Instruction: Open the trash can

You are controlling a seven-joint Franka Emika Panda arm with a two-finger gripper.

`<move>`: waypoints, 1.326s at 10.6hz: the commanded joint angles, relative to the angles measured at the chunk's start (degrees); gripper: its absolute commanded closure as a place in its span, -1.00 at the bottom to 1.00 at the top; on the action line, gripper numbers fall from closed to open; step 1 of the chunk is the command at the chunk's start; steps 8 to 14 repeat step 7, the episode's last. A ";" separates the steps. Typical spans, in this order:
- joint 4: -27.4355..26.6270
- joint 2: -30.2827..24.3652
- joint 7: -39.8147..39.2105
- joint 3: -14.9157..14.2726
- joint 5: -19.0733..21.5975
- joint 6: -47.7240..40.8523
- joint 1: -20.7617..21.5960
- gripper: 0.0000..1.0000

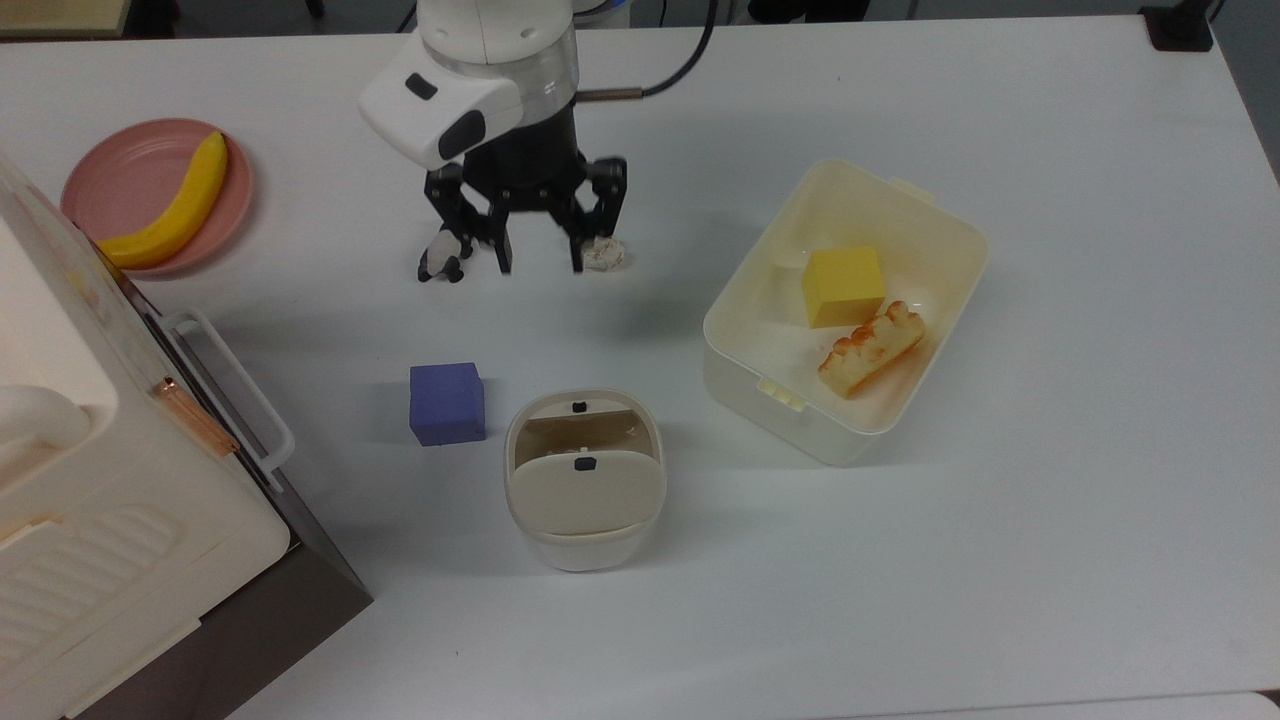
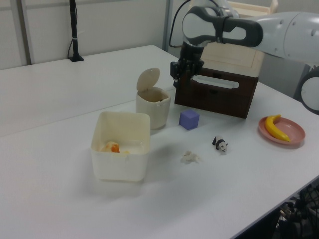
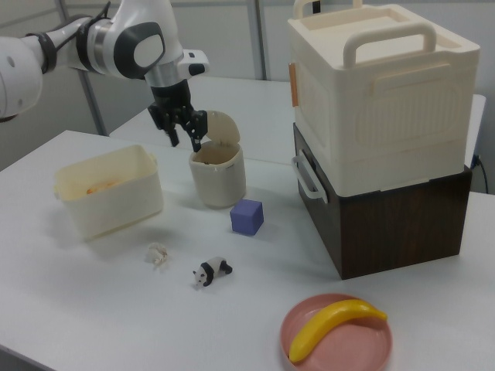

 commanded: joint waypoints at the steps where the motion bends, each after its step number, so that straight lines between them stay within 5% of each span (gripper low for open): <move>1: -2.01 -4.93 -4.48 -0.90 0.56 -11.20 -0.39 -1.00; 6: -1.92 -6.17 4.46 -1.69 -3.37 -16.34 0.05 -1.00; 14: -1.83 -6.17 4.48 -1.69 -4.53 -15.90 -0.04 -1.00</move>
